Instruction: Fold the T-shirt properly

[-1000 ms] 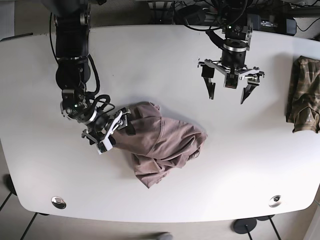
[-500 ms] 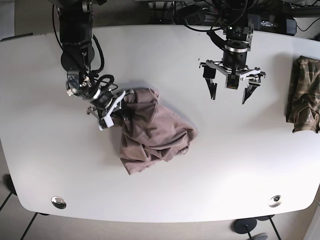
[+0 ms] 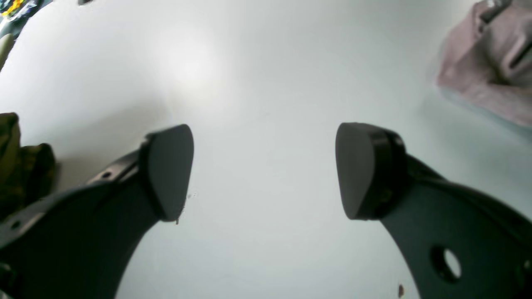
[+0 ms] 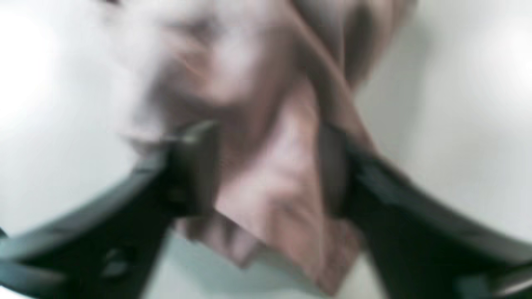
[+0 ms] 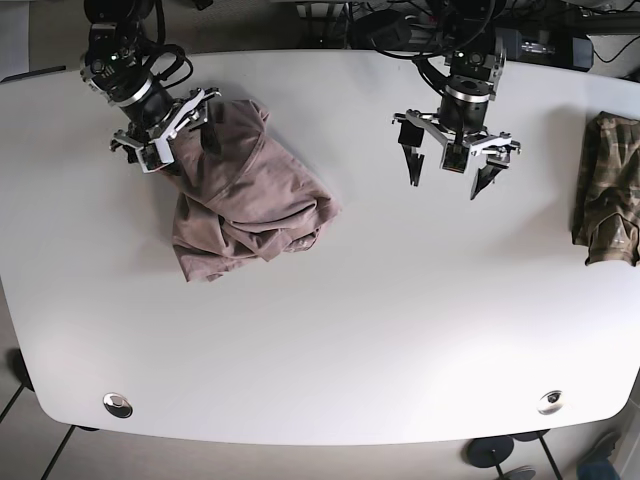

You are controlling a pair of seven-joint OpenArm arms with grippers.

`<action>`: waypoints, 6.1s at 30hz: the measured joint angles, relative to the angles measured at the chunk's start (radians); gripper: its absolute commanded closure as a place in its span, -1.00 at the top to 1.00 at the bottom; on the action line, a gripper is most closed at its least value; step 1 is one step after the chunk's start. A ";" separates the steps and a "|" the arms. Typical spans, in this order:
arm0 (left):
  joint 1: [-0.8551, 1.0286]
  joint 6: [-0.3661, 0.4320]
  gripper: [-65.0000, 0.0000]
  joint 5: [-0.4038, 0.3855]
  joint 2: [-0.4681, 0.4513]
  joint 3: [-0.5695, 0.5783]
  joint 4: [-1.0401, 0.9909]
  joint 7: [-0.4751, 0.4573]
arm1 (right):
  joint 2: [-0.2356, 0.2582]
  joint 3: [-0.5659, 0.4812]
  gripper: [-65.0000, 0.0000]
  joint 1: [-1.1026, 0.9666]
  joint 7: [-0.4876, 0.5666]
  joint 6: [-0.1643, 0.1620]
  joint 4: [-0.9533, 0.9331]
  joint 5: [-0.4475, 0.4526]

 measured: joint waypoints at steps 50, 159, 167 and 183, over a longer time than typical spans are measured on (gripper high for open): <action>0.021 -0.164 0.54 -0.301 -0.040 -0.193 -0.015 0.002 | -0.111 -0.431 -0.94 0.729 -0.298 0.006 -0.077 -0.287; -0.034 -0.177 0.53 -0.299 -0.102 -0.026 -0.104 0.002 | -0.211 -0.669 -0.95 0.850 -0.013 0.002 -0.549 -0.470; -0.032 -0.177 0.53 -0.301 -0.096 -0.021 -0.066 0.002 | -0.219 -0.627 -0.95 1.106 -0.245 0.014 -0.193 -0.453; -0.137 -0.177 0.55 -0.296 -0.193 -0.077 -0.052 0.002 | -0.317 -0.478 -0.94 1.393 -0.310 0.056 -0.068 -0.454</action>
